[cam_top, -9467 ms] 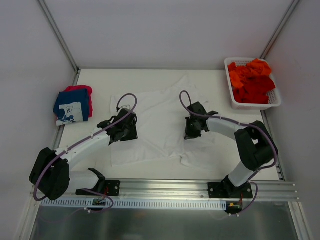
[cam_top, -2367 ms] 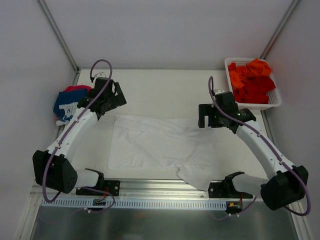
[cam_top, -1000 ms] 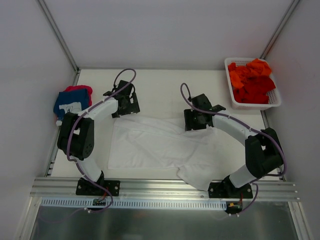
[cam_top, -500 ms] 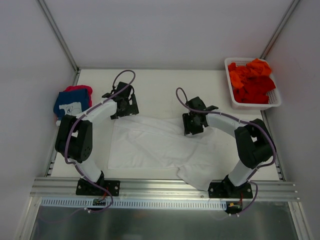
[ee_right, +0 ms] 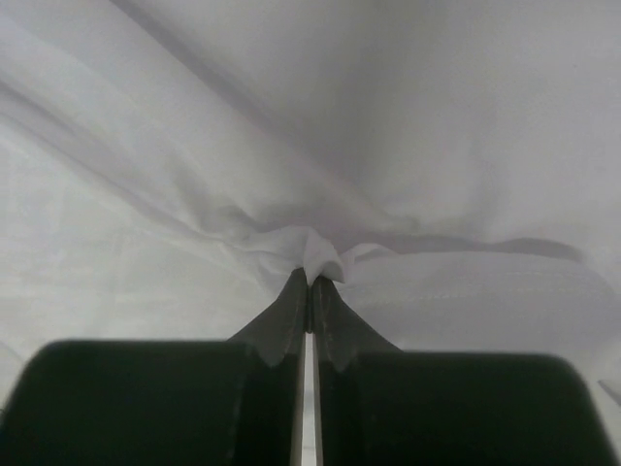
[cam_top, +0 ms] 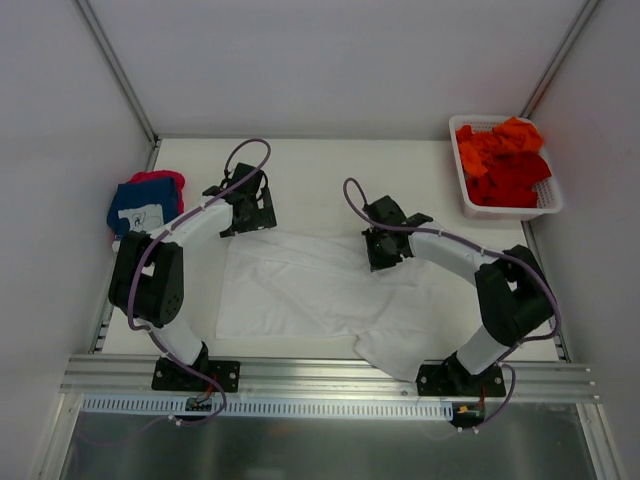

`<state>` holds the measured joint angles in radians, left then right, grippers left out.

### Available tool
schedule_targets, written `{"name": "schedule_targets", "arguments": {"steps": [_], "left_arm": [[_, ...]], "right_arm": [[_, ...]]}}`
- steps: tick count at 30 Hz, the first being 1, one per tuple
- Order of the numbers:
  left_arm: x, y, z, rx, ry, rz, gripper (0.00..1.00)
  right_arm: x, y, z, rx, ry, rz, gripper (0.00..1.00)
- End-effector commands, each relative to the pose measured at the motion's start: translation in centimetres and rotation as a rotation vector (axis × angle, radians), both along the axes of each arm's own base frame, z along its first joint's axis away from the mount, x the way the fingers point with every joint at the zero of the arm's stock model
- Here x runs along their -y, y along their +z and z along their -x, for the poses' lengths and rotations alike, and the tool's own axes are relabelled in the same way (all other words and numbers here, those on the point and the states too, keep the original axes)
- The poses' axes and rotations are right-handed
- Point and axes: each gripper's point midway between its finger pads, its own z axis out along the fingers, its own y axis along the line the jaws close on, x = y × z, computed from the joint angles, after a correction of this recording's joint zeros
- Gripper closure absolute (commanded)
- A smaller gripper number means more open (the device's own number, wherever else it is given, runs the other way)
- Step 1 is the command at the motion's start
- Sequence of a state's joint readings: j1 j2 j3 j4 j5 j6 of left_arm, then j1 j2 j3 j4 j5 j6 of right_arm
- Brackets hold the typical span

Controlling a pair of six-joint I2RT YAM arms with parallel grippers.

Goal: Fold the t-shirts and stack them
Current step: Fold the tshirt

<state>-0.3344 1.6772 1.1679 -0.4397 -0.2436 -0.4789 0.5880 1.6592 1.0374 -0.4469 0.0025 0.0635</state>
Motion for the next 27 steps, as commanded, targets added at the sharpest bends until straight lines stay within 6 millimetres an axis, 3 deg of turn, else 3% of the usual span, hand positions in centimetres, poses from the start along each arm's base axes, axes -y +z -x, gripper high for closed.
{"name": "schedule_targets", "arguments": {"steps": [1, 9, 13, 14, 15, 16, 17, 18, 20, 21, 23, 27], "left_arm": [[0.5, 1.0, 0.0, 0.025, -0.019, 0.014, 0.01], [0.7, 1.2, 0.0, 0.028, -0.025, 0.026, 0.01], [0.8, 1.6, 0.0, 0.036, -0.032, 0.032, 0.01], [0.9, 1.7, 0.0, 0.036, -0.033, 0.036, 0.01], [0.9, 1.7, 0.0, 0.037, -0.035, 0.038, 0.01], [0.9, 1.8, 0.0, 0.038, -0.035, 0.038, 0.01], [1.0, 2.0, 0.0, 0.046, -0.037, 0.04, 0.01], [0.9, 2.1, 0.0, 0.047, -0.037, 0.038, 0.01], [0.8, 2.1, 0.1, 0.048, -0.039, 0.036, 0.01], [0.9, 2.1, 0.1, 0.047, -0.039, 0.039, 0.01], [1.2, 2.1, -0.1, 0.045, -0.047, 0.048, 0.01], [2.3, 2.6, -0.4, 0.054, -0.067, 0.072, 0.01]], "right_arm": [[0.4, 3.2, 1.2, 0.066, 0.0, 0.014, 1.0], [1.4, 5.4, 5.1, 0.124, -0.002, 0.057, 0.99], [1.5, 4.9, 7.5, 0.112, 0.002, 0.066, 0.93], [1.5, 4.7, 7.8, 0.109, -0.001, 0.064, 0.83], [1.4, 4.6, 8.5, 0.103, 0.011, 0.065, 0.5], [1.7, 4.4, 8.9, 0.106, 0.01, 0.087, 0.45], [1.7, 4.4, 9.2, 0.108, -0.005, 0.09, 0.34], [1.8, 4.3, 10.0, 0.11, 0.012, 0.113, 0.3], [2.2, 5.0, 9.9, 0.162, -0.017, 0.136, 0.17], [2.1, 5.2, 10.0, 0.18, -0.011, 0.14, 0.14], [2.3, 6.0, 9.2, 0.235, -0.032, 0.143, 0.06], [2.8, 7.7, 7.1, 0.332, -0.065, 0.191, 0.01]]}}
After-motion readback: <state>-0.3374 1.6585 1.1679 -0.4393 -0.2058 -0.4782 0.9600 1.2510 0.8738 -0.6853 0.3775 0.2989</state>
